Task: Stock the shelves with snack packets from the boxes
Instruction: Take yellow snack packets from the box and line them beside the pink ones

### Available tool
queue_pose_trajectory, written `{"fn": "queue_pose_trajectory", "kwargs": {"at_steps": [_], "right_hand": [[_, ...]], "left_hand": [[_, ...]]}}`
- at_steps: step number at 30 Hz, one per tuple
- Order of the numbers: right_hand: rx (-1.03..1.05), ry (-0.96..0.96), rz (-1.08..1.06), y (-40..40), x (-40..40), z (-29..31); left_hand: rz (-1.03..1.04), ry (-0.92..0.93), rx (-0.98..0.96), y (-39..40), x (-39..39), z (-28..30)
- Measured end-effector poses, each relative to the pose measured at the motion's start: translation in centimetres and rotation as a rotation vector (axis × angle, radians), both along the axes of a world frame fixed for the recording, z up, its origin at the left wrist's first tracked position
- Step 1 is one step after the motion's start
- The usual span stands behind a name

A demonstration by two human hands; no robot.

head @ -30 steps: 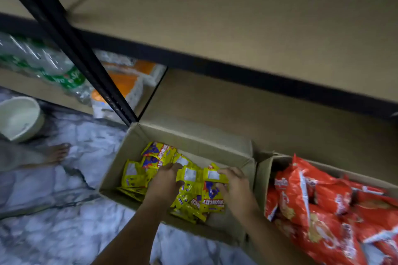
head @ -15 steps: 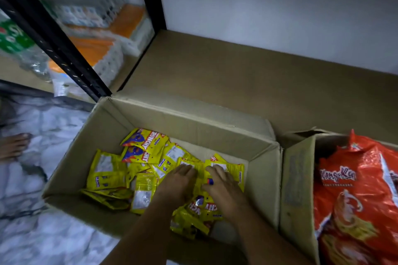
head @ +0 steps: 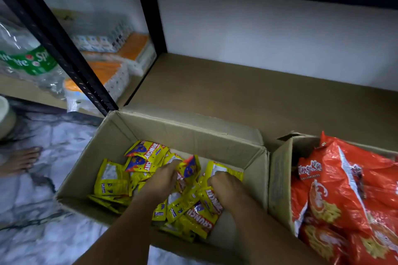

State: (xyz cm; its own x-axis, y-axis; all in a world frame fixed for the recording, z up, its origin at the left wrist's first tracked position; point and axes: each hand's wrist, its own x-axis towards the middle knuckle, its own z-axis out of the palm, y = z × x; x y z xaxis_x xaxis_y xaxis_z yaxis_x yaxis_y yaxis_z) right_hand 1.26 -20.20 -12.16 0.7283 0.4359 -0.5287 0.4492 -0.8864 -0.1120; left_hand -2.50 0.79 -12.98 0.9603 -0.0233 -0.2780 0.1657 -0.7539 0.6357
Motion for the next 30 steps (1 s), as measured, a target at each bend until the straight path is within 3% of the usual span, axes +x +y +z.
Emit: {"fn": "queue_pose_trajectory", "kwargs": {"at_steps": [4, 8, 13, 19, 30], "right_hand": [[0.17, 0.025, -0.272, -0.8, 1.2, 1.5], [0.365, -0.003, -0.504, -1.6, 1.5, 3.6], [0.595, 0.005, -0.701, -3.5, -0.2, 10.8], [0.945, 0.064, -0.831, -6.6, -1.9, 25.6], [1.303, 0.018, -0.905, -11.8, -1.8, 56.9]], "left_hand": [[0.199, 0.016, -0.22, -0.3, -0.1, 1.9], [0.34, -0.032, -0.314, -0.5, -0.2, 3.8], [0.404, -0.053, -0.358, -1.5, -1.1, 12.6], [0.558, -0.083, -0.461, -2.9, -1.9, 27.8], [0.566, -0.221, -0.694, -9.0, 0.2, 59.8]]}}
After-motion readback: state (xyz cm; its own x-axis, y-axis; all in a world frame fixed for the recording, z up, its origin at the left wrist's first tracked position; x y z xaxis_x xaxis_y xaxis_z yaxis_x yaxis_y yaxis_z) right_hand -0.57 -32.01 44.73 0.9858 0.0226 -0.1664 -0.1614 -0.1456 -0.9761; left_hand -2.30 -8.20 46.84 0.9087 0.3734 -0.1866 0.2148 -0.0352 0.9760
